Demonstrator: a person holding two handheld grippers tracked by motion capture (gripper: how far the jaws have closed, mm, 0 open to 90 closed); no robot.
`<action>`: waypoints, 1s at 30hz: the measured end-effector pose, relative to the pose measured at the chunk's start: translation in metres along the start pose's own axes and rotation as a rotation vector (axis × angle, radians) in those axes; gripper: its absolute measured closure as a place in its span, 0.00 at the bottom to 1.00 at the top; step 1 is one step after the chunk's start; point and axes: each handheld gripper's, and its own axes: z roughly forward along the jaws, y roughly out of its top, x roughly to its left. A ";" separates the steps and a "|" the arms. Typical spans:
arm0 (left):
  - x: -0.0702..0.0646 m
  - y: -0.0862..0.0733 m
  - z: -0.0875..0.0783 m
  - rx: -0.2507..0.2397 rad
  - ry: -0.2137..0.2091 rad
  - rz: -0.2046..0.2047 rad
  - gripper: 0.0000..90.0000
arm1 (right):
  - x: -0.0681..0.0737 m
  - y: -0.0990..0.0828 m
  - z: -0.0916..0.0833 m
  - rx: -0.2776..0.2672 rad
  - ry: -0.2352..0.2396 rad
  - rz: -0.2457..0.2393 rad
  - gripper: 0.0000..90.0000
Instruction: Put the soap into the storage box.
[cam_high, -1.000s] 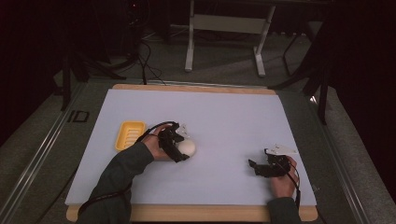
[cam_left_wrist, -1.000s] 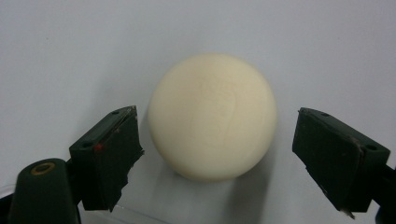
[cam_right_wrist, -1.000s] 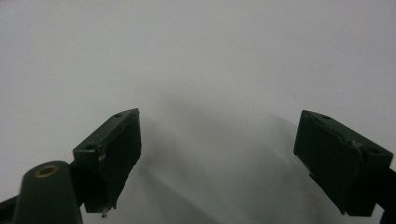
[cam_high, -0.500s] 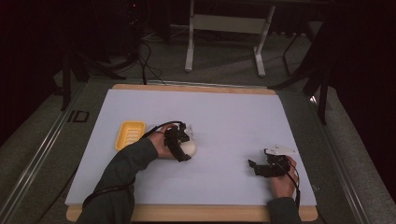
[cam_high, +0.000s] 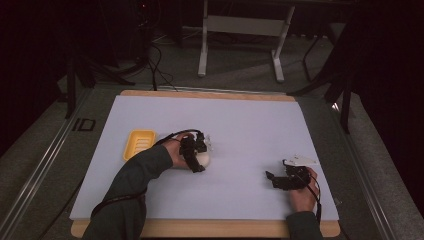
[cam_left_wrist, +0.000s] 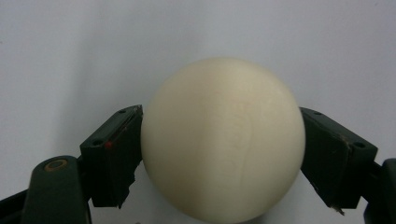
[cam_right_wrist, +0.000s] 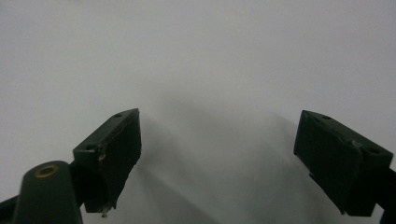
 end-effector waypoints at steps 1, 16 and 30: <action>0.001 0.001 0.000 0.010 -0.003 0.000 0.22 | 0.000 0.000 0.000 0.001 0.000 -0.001 0.16; 0.006 0.004 0.003 0.061 -0.062 -0.019 0.27 | 0.000 0.000 0.000 0.001 -0.001 -0.001 0.16; 0.007 0.009 0.003 0.103 -0.074 -0.010 0.28 | 0.000 0.000 0.000 0.002 -0.002 -0.004 0.16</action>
